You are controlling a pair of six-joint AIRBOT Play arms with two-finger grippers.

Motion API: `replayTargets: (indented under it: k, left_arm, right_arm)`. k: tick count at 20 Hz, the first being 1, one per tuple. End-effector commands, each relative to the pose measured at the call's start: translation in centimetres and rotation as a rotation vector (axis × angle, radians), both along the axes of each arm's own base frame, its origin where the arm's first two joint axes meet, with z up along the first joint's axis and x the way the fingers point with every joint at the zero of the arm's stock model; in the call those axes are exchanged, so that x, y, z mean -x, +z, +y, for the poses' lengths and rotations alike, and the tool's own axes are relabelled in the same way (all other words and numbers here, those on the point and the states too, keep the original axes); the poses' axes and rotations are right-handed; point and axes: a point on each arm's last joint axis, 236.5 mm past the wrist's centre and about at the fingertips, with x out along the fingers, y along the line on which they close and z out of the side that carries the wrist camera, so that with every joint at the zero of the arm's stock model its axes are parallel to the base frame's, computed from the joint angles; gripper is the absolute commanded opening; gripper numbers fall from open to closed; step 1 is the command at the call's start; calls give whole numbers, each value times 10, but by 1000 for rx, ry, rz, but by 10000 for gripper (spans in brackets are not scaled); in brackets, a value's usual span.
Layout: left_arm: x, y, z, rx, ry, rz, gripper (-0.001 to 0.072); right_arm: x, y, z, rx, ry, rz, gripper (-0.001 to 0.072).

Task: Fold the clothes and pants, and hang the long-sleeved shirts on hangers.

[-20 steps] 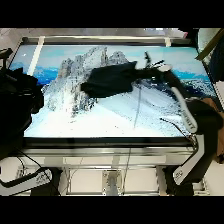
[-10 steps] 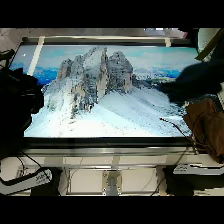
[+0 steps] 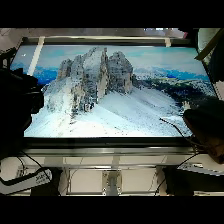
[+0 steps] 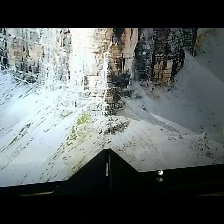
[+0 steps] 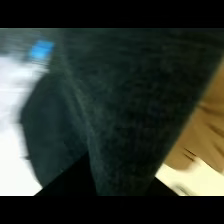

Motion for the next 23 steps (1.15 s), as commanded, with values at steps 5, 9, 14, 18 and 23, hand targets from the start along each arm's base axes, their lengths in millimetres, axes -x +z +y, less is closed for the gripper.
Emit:
replayTargets:
  k: [5, 9, 14, 18, 23]
  left_arm:
    - [-1, 1, -4, 17, -5, -4, 13]
    - [-1, 1, -4, 17, -5, -2, 14]
    - [-1, 1, -4, 21, 5, 0, 13]
    - [-1, 1, -4, 21, 5, 0, 13]
    - [-1, 1, -4, 21, 5, 0, 14]
  right_arm:
    - [58, -18, 28, -156, -161, 193, 410]
    - [-19, 66, 57, -96, -32, -211, 410]
    - [-116, 212, 170, 6, 287, -788, 405]
    - [-123, 231, 265, 64, 601, -822, 405]
    - [-107, 199, 332, 9, 860, -668, 404]
